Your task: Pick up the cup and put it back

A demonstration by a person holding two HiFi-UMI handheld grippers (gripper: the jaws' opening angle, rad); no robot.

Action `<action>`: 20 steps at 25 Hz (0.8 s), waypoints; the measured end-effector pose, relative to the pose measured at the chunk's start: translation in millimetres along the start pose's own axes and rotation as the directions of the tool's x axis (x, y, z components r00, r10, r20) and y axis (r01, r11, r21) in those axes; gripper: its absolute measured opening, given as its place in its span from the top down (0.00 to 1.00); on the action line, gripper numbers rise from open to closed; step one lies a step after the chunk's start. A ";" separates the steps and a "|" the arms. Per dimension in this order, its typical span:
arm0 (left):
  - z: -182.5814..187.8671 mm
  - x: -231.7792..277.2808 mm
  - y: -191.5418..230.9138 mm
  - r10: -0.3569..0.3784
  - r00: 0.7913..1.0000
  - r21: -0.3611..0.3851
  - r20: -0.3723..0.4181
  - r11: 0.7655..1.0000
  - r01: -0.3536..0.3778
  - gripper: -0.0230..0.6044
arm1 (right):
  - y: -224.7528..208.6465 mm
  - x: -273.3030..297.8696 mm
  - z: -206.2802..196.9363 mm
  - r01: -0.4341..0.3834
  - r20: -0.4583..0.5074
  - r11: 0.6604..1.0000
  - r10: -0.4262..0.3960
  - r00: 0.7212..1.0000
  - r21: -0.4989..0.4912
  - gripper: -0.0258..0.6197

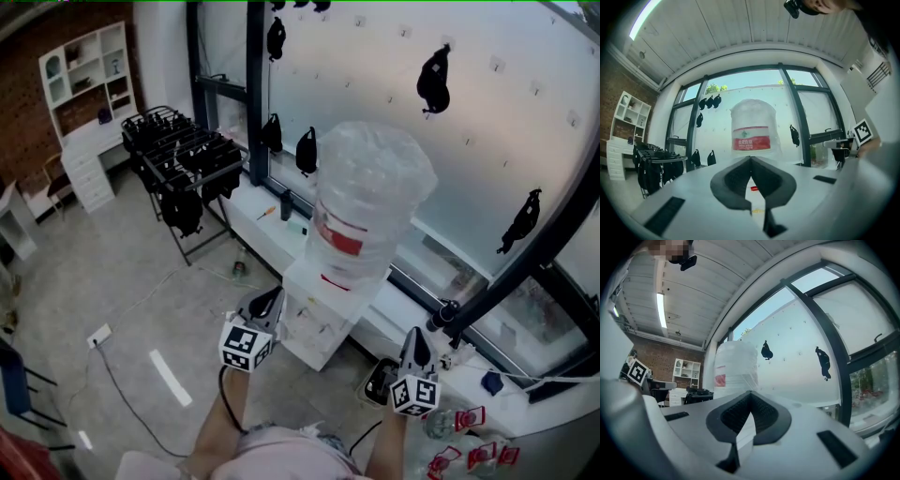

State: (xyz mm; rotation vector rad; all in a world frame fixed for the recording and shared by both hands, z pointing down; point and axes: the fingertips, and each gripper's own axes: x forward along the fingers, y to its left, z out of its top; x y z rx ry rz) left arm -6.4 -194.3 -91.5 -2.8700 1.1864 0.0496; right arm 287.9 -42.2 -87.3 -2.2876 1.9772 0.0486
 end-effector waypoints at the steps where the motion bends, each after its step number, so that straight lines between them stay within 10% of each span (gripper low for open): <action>1: 0.1 0.4 -0.6 -0.001 1.000 -0.005 0.002 1.000 0.001 0.92 | -0.9 -0.3 -0.4 0.000 -0.001 1.000 0.000 1.000 0.001 0.94; 20: -4.4 -3.7 -5.4 -0.006 1.000 -0.024 -0.017 1.000 0.005 0.92 | -0.4 -2.5 -7.1 -0.004 -0.018 1.000 0.005 1.000 0.012 0.94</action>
